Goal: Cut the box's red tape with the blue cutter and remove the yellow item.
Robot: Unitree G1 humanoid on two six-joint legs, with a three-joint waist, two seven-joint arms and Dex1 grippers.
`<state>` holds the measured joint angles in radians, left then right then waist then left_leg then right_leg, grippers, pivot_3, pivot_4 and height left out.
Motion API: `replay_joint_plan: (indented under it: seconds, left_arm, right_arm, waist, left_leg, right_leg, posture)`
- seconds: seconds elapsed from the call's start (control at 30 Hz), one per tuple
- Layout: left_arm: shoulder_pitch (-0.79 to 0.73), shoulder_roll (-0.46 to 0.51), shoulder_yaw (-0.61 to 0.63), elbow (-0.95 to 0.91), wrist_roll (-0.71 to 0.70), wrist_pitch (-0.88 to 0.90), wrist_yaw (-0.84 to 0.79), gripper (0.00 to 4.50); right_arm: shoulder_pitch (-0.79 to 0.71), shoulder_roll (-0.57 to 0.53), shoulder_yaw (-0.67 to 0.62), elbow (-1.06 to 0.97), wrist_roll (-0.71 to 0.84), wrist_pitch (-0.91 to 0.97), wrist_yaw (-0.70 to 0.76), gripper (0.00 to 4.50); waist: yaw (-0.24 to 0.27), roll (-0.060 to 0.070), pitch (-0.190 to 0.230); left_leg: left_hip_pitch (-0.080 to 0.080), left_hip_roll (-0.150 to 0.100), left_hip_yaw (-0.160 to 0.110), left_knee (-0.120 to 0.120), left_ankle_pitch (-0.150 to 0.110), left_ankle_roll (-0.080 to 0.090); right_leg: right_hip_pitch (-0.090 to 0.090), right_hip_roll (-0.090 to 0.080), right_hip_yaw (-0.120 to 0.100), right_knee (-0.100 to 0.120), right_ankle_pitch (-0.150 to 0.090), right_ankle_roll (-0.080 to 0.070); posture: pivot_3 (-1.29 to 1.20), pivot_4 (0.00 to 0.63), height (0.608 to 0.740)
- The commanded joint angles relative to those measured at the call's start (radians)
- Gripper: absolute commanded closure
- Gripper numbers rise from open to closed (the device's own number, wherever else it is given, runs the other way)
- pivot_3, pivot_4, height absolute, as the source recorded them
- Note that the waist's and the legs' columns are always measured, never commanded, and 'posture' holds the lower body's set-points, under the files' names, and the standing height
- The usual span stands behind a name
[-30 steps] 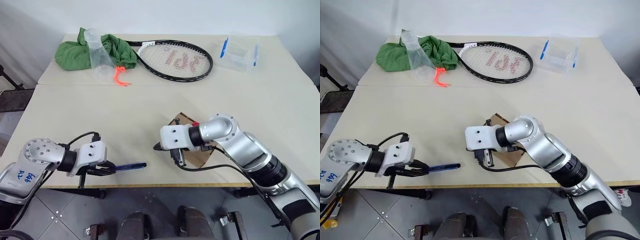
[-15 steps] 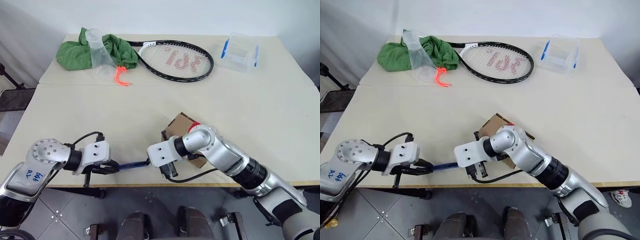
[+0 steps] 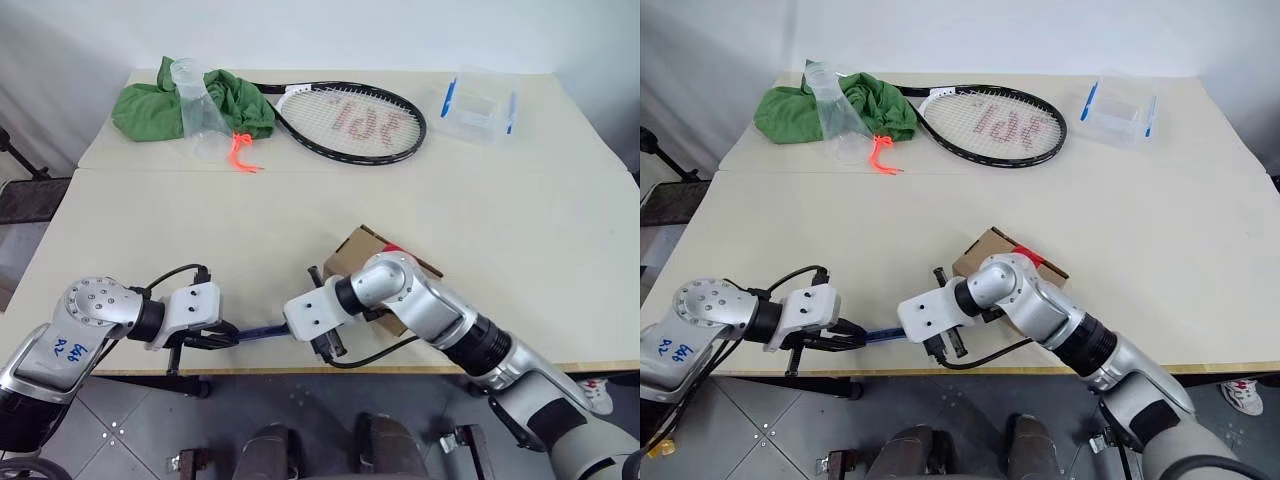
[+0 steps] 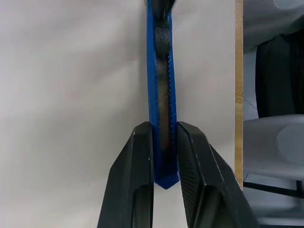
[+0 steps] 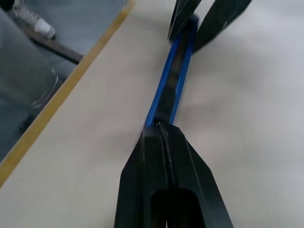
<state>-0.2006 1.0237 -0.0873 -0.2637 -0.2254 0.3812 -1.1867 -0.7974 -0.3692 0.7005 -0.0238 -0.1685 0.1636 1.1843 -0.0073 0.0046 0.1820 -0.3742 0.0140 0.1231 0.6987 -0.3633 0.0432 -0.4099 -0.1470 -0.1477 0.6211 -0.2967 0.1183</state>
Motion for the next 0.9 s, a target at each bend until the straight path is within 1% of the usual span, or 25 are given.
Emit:
replay_joint_plan:
  seconds: [0.03, 0.3, 0.53, 0.77, 0.9]
  left_arm:
    - [-0.002, -0.005, -0.016, -0.043, -0.009, 0.010, -0.016, 4.12]
    - [0.025, -0.003, -0.003, -0.070, -0.009, 0.023, -0.008, 4.12]
    - [0.043, -0.012, 0.011, -0.079, -0.011, 0.030, 0.005, 4.12]
    - [0.045, -0.034, 0.017, -0.065, -0.012, 0.033, 0.018, 4.12]
    - [0.055, -0.045, 0.014, -0.063, -0.004, 0.024, 0.025, 4.12]
  right_arm:
    - [-0.001, 0.036, 0.032, 0.055, -0.024, -0.035, 0.000, 4.46]
    - [-0.010, 0.120, 0.033, 0.114, -0.039, -0.062, -0.006, 4.46]
    - [-0.009, 0.150, 0.019, 0.134, -0.030, -0.068, 0.004, 4.46]
    - [0.000, 0.142, -0.014, 0.159, -0.019, -0.076, 0.016, 4.46]
    - [-0.002, 0.171, -0.012, 0.195, -0.026, -0.078, -0.003, 4.46]
  waist:
    - [-0.001, 0.000, 0.000]
    - [-0.013, -0.001, -0.001]
    - [-0.020, -0.001, -0.001]
    - [-0.018, -0.001, -0.001]
    - [-0.019, 0.000, -0.001]
  left_leg:
    - [0.000, 0.000, 0.000, 0.000, 0.000, 0.000]
    - [0.003, 0.000, 0.000, 0.000, 0.000, 0.000]
    - [0.003, 0.000, -0.001, 0.000, 0.000, 0.000]
    - [0.003, 0.000, -0.001, 0.000, 0.000, 0.000]
    - [0.004, 0.000, -0.001, 0.000, 0.000, 0.000]
  right_leg:
    - [0.000, 0.000, 0.000, 0.000, 0.000, 0.000]
    - [0.002, 0.000, 0.001, 0.001, 0.000, 0.000]
    - [0.002, 0.000, 0.001, 0.002, 0.000, 0.000]
    - [0.003, 0.000, 0.002, 0.002, 0.000, 0.000]
    - [0.003, 0.000, 0.002, 0.003, 0.000, 0.000]
  posture:
    - [0.00, 0.150, 0.740]
    - [0.00, 0.150, 0.740]
    - [0.00, 0.150, 0.740]
    - [0.00, 0.150, 0.740]
    - [0.00, 0.150, 0.740]
